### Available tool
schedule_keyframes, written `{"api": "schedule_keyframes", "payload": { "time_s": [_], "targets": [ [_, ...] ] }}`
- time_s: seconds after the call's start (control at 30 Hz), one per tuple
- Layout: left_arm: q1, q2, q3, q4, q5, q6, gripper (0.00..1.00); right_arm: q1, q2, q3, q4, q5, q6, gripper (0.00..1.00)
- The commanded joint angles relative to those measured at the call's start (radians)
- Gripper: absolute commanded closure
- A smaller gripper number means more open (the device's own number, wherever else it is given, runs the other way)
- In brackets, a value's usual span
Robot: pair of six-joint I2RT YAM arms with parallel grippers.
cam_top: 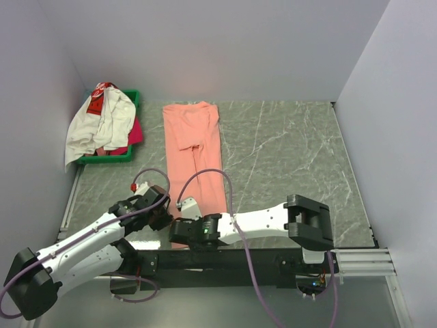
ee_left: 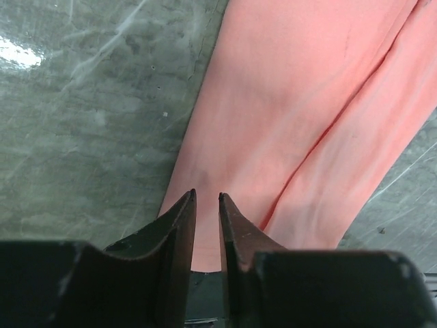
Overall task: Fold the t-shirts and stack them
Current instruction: Fold the tshirt
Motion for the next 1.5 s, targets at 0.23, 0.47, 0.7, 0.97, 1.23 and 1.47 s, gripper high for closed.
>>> {"api": "schedule_keyframes", "payload": {
  "time_s": [0.23,0.47,0.7,0.97,1.23,1.47],
  "targets": [
    [-0.004,-0.019,-0.006,0.003,0.018,-0.017,0.73,0.008,0.084,0.076,-0.042,0.084,0.019,0.59],
    [-0.004,-0.001,-0.016,0.028,0.032,-0.004,0.73,0.008,-0.006,0.032,-0.138,0.17,0.1,1.0],
    [-0.002,0.028,0.0,0.043,0.035,0.015,0.73,0.006,-0.182,-0.097,-0.233,0.23,0.165,1.0],
    [-0.004,0.065,-0.002,0.081,0.056,0.035,0.74,-0.005,-0.38,-0.223,-0.331,0.26,0.245,1.0],
    [-0.004,0.09,0.012,0.095,0.063,0.055,0.74,-0.014,-0.48,-0.24,-0.434,0.309,0.28,1.0],
    [-0.004,0.11,0.012,0.135,0.092,0.083,0.73,-0.026,-0.472,-0.168,-0.428,0.322,0.191,1.0]
  ]
}}
